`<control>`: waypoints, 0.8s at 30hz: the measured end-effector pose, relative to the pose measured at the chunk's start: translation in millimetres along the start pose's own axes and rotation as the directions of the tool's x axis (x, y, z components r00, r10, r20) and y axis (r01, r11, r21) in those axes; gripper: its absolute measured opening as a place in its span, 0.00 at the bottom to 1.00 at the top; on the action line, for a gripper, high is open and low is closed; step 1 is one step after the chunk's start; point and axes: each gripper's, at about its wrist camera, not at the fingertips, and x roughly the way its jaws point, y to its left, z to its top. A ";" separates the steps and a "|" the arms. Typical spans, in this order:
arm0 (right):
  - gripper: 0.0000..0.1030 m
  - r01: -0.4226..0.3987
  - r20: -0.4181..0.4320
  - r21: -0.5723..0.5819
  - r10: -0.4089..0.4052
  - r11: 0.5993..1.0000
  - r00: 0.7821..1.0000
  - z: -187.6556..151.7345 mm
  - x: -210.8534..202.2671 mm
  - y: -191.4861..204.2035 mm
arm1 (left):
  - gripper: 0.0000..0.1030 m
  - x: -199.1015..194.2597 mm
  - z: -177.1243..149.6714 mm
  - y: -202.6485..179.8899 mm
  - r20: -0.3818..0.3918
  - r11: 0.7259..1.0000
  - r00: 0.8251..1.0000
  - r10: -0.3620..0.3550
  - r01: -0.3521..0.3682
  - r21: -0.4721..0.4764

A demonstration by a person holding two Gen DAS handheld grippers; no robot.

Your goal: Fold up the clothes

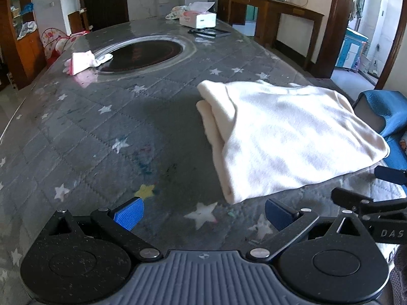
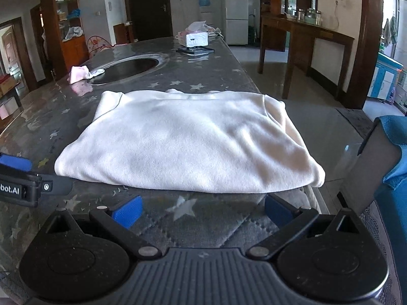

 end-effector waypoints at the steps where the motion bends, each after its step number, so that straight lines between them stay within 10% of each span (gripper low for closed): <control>1: 1.00 0.004 0.001 0.003 -0.004 1.000 1.000 -0.3 0.1 0.4 | 1.00 -0.2 -1.3 0.7 0.000 1.000 1.000 0.003 -0.003 -0.001; 24: 1.00 0.056 -0.007 -0.002 -0.056 0.998 0.998 -6.1 0.5 14.1 | 1.00 -3.0 -17.0 -5.3 -0.013 0.999 1.000 0.028 -0.027 0.037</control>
